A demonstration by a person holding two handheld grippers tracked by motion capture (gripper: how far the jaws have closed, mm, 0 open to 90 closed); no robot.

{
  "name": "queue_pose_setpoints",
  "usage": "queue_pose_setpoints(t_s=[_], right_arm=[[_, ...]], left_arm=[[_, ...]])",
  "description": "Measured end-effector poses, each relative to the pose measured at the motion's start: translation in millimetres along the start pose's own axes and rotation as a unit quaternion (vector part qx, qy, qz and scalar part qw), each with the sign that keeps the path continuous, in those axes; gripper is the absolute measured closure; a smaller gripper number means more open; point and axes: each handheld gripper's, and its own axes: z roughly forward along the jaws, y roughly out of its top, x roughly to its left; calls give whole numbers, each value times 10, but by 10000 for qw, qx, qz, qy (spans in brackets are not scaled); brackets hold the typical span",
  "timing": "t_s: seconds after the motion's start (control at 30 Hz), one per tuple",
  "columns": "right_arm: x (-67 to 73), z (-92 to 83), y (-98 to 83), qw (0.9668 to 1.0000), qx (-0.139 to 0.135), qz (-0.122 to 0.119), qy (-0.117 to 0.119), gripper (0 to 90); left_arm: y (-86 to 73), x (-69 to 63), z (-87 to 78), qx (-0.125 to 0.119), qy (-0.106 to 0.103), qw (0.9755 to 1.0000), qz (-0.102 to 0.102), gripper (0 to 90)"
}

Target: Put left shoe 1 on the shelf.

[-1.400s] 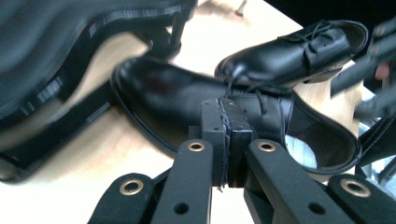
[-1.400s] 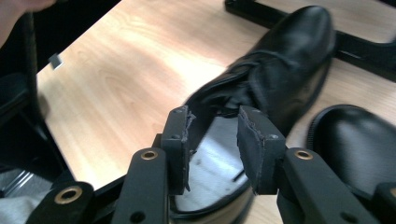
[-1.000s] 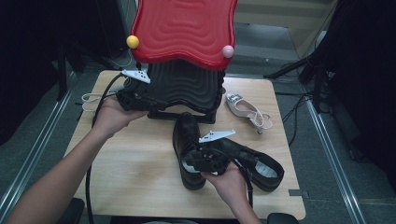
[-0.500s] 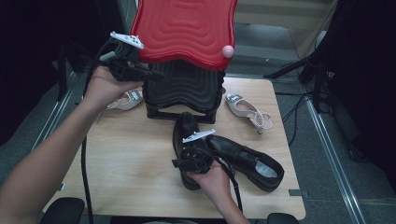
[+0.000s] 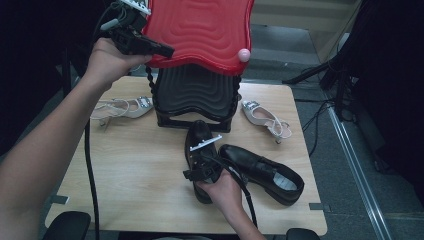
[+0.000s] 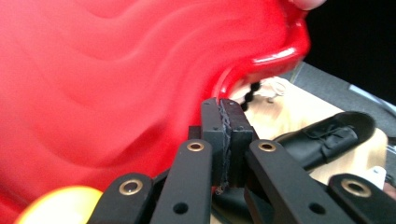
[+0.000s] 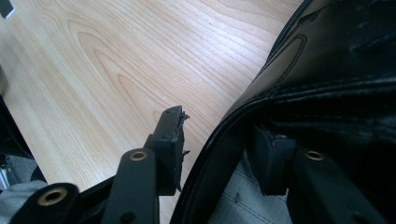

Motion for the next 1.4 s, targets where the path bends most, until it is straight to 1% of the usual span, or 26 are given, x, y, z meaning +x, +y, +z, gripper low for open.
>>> queue_pose_setpoints(t_s=[0.07, 0.1, 0.17, 0.23, 0.27, 0.3, 0.33, 0.4, 0.47, 0.53, 0.57, 0.6, 0.7, 0.73, 0.77, 0.8, 0.87, 0.97, 1.03, 1.1, 1.13, 1.23, 1.27, 1.33, 1.37, 1.4], right_arm=[[-10, 6, 5, 10000, 11, 2, 27, 610], [-29, 6, 11, 9999, 65, 68, 103, 625], [-27, 8, 12, 9999, 65, 54, 105, 637], [-17, 5, 14, 9999, 96, 47, 69, 678], [-29, -12, 9, 9999, 101, 81, 78, 741], [-39, -34, 6, 9998, 119, 115, 89, 783], [-39, -34, 6, 9998, 119, 115, 89, 783], [-89, -106, -21, 9998, 135, 72, 119, 856], [-110, -132, -30, 9998, 117, 86, 158, 862], [-144, -194, -42, 9998, -5, 115, 188, 866], [-191, -263, -49, 9995, -128, 149, 233, 868], [-191, -263, -49, 9995, -128, 149, 233, 868], [-290, -378, -44, 9985, -235, 273, 423, 869], [-290, -378, -44, 9985, -235, 273, 423, 869], [-318, -430, -36, 9977, -309, 282, 534, 869], [-324, -455, -27, 9973, -310, 291, 600, 870], [-326, -484, -16, 9969, -337, 280, 652, 869], [-311, -562, 30, 9957, -329, 263, 827, 868], [-275, -620, 64, 9954, -314, 241, 875, 867], [-197, -724, 127, 9955, -314, 98, 885, 867], [-197, -724, 127, 9955, -314, 98, 885, 867], [-101, -918, 231, 9947, -468, -69, 914, 866], [-101, -918, 231, 9947, -468, -69, 914, 866], [-62, -1024, 288, 9942, -550, -144, 915, 864], [-31, -1130, 359, 9938, -636, -226, 886, 862], [-31, -1130, 359, 9938, -636, -226, 886, 862]], left_arm=[[29, 37, 27, 40, 54, 10000, -54, 898], [36, 56, 43, 51, 89, 9999, -77, 896], [39, 92, 78, 87, 152, 9997, -161, 896], [35, 105, 115, 112, 117, 9998, -141, 900], [37, 98, 129, 144, 135, 9997, -107, 900], [43, 73, 165, 230, 236, 9994, -54, 900], [43, 73, 165, 230, 236, 9994, -54, 900], [49, 63, 175, 281, 288, 9992, -45, 900], [47, 67, 171, 289, 279, 9992, -46, 900], [44, 63, 170, 282, 289, 9992, -34, 900], [43, 58, 172, 281, 305, 9991, -29, 900], [44, 55, 173, 284, 316, 9991, -28, 900], [44, 53, 174, 292, 331, 9990, -25, 900], [44, 54, 174, 293, 330, 9990, -26, 900], [43, 52, 173, 292, 331, 9990, -24, 900], [43, 53, 173, 296, 332, 9990, -13, 900], [42, 53, 173, 290, 333, 9990, -21, 900], [43, 51, 173, 300, 339, 9990, -25, 900], [43, 49, 173, 309, 342, 9989, -18, 900], [43, 49, 172, 315, 346, 9989, -19, 900], [43, 48, 173, 315, 346, 9989, -14, 900], [43, 48, 173, 319, 349, 9989, -22, 900], [43, 47, 172, 320, 351, 9989, -17, 900], [43, 47, 172, 325, 352, 9989, -19, 900], [43, 46, 172, 332, 367, 9988, -14, 900], [43, 46, 173, 334, 366, 9988, -13, 900]])
